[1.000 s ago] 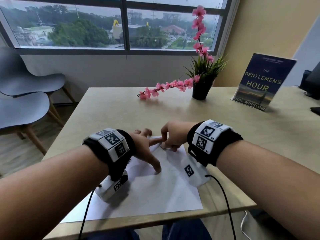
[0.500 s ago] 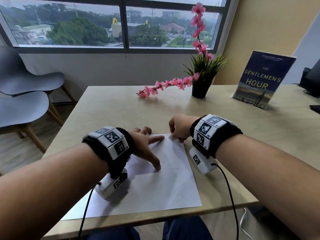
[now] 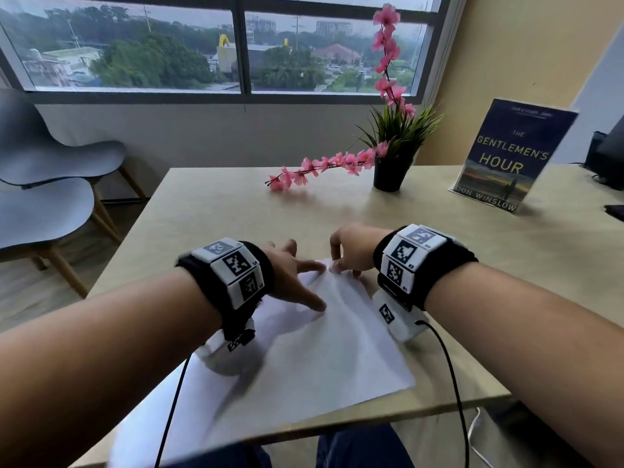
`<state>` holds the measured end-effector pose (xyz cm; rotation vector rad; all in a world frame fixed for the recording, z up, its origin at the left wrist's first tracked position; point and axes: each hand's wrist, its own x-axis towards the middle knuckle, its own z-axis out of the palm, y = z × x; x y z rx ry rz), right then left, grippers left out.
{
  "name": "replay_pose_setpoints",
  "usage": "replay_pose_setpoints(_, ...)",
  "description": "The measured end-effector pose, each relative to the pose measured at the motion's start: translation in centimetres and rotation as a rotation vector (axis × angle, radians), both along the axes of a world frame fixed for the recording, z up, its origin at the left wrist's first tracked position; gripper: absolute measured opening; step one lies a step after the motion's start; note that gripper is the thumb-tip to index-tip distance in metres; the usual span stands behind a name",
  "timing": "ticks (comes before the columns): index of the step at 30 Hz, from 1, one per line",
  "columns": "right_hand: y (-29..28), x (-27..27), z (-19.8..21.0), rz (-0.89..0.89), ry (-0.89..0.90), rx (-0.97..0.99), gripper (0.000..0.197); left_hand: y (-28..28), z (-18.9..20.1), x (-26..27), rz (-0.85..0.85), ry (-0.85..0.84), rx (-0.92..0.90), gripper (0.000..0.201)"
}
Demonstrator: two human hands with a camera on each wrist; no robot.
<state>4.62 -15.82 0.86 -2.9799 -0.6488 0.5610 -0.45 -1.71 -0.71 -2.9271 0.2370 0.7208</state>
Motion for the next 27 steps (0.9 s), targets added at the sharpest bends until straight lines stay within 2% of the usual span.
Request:
replay_pose_setpoints(2,-0.1,0.1,0.0,0.006,-0.028,-0.003,0.025,-0.3,0.0,0.1,-0.015,-0.007,0.049,0.092)
replay_pose_setpoints(6,-0.3,0.2,-0.3,0.020,0.033,0.027,0.019,-0.1,-0.5,0.2,-0.013,-0.017,0.052,0.095)
replay_pose_setpoints(11,-0.6,1.0,-0.2,-0.090,0.025,0.063,0.024,0.0,-0.6,0.2,-0.007,-0.001,0.041,0.095)
replay_pose_setpoints(17,-0.4,-0.1,-0.3,-0.009,0.130,0.047,0.018,0.0,-0.7,0.3,-0.020,0.001,0.051,0.096)
replay_pose_setpoints(21,-0.7,0.7,-0.1,-0.078,0.076,0.066,0.014,-0.1,-0.7,0.3,-0.018,0.002,0.052,0.096)
replay_pose_setpoints(23,-0.4,0.3,-0.3,-0.034,0.062,0.052,0.015,-0.1,-0.6,0.3,-0.018,-0.003,0.055,0.096)
replay_pose_setpoints(27,-0.3,-0.4,-0.8,0.059,0.186,0.071,0.018,-0.1,-0.7,0.3,-0.015,-0.012,0.057,0.095)
